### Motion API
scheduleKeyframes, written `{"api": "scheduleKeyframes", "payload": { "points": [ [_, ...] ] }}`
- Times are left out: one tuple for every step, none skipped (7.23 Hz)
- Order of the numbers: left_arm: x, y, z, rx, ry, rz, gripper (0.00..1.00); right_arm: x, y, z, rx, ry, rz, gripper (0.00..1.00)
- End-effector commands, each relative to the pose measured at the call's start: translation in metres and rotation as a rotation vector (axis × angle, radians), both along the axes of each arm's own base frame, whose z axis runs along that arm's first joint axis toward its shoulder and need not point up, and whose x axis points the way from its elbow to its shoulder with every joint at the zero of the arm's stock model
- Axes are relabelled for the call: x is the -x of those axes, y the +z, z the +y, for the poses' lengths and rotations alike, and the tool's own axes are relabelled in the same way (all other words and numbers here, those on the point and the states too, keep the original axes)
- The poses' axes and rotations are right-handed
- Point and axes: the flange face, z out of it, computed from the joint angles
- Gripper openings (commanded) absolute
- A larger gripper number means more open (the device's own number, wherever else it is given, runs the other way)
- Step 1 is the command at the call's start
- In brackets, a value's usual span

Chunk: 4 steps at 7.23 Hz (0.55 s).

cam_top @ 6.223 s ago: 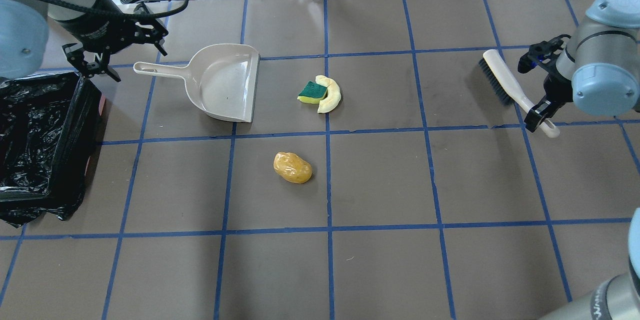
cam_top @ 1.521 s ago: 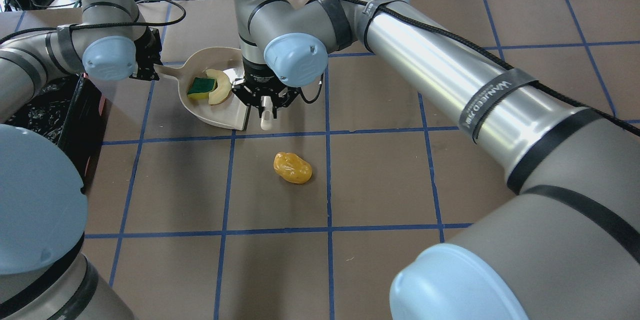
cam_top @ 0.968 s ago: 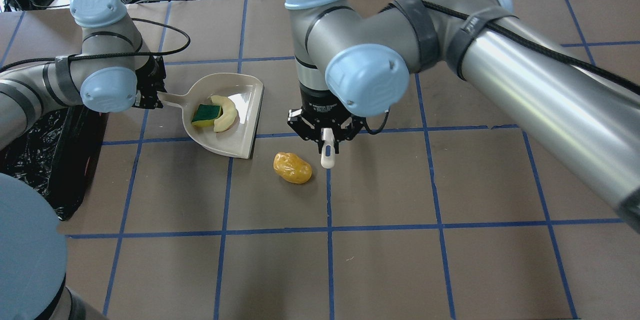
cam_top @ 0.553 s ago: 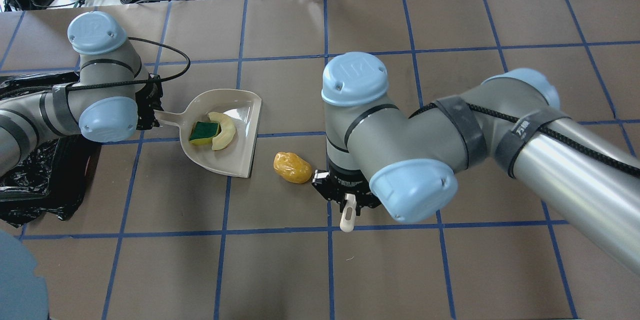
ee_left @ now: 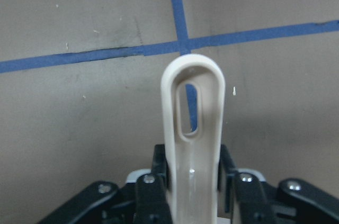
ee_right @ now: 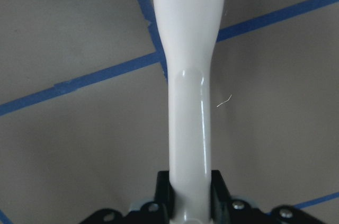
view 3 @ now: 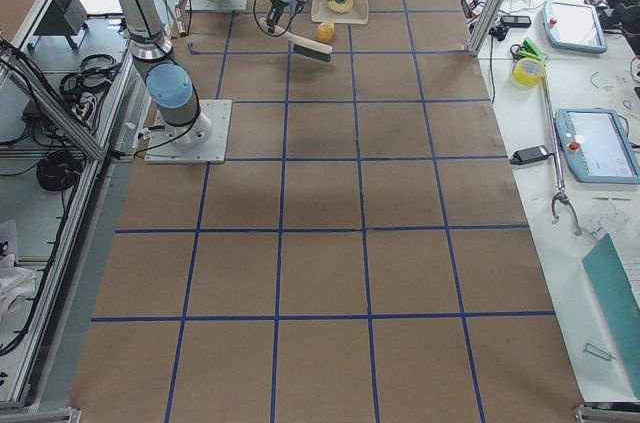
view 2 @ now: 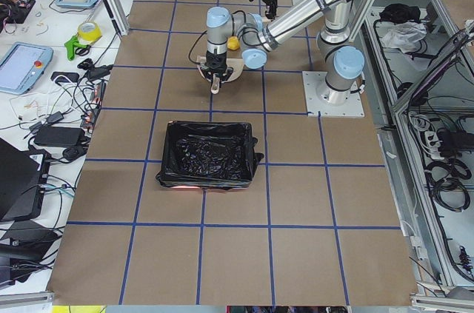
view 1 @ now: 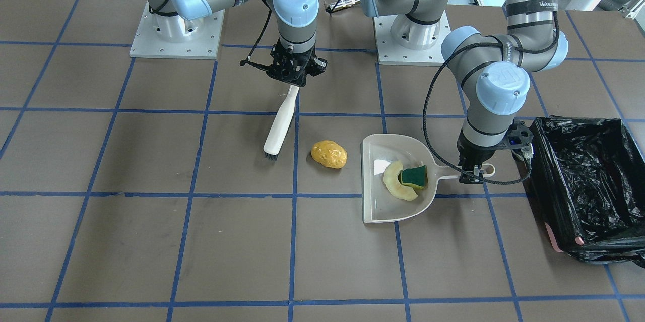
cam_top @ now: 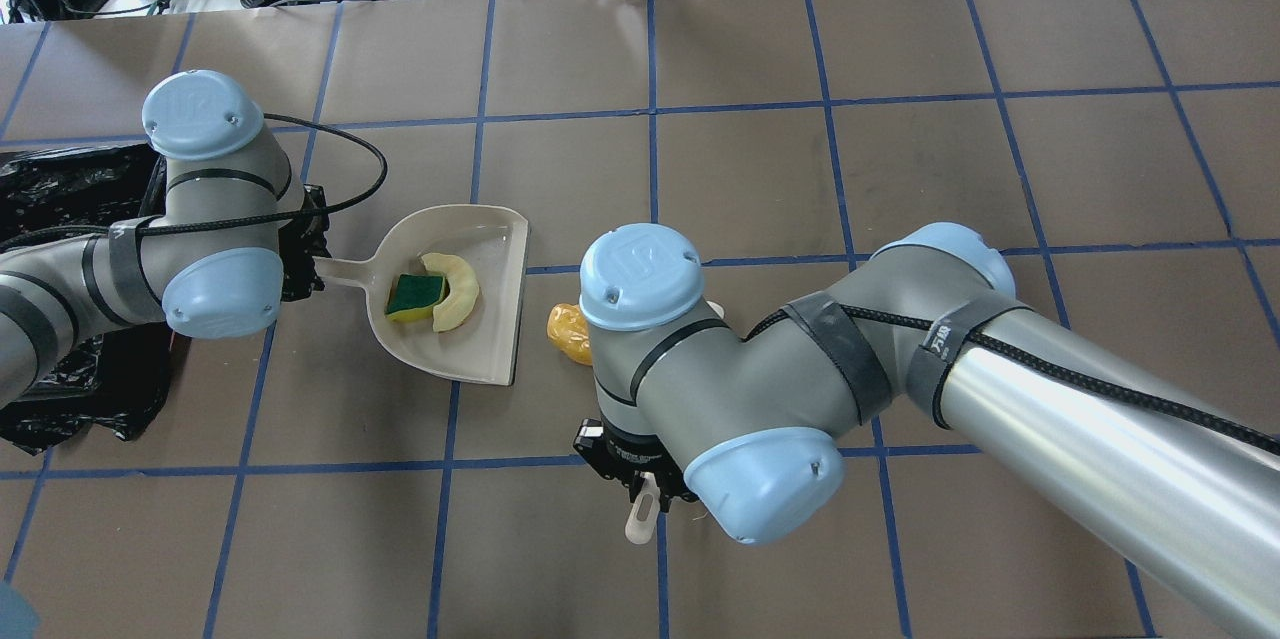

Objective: Sweep and dump trash into bin
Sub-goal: 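Move the brush behind the yellow potato with the right gripper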

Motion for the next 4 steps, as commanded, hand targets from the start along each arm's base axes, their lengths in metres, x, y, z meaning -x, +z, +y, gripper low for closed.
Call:
{"api": "scheduleKeyframes", "payload": {
  "points": [
    [0.003,-0.003,0.006,-0.004,0.011,0.003,0.0,-0.016,-0.006,-0.01,-0.008,-0.013,-0.059,0.0],
    [0.003,-0.002,0.006,-0.002,0.011,0.002,0.0,-0.03,-0.009,-0.022,-0.003,-0.004,-0.062,0.0],
    [0.003,-0.002,0.005,-0.001,0.013,0.002,0.0,-0.055,-0.008,-0.032,0.009,0.025,-0.073,0.01],
    [0.004,-0.002,0.005,-0.001,0.01,0.002,0.0,-0.077,-0.015,-0.043,0.019,0.055,-0.061,0.01]
  ]
}}
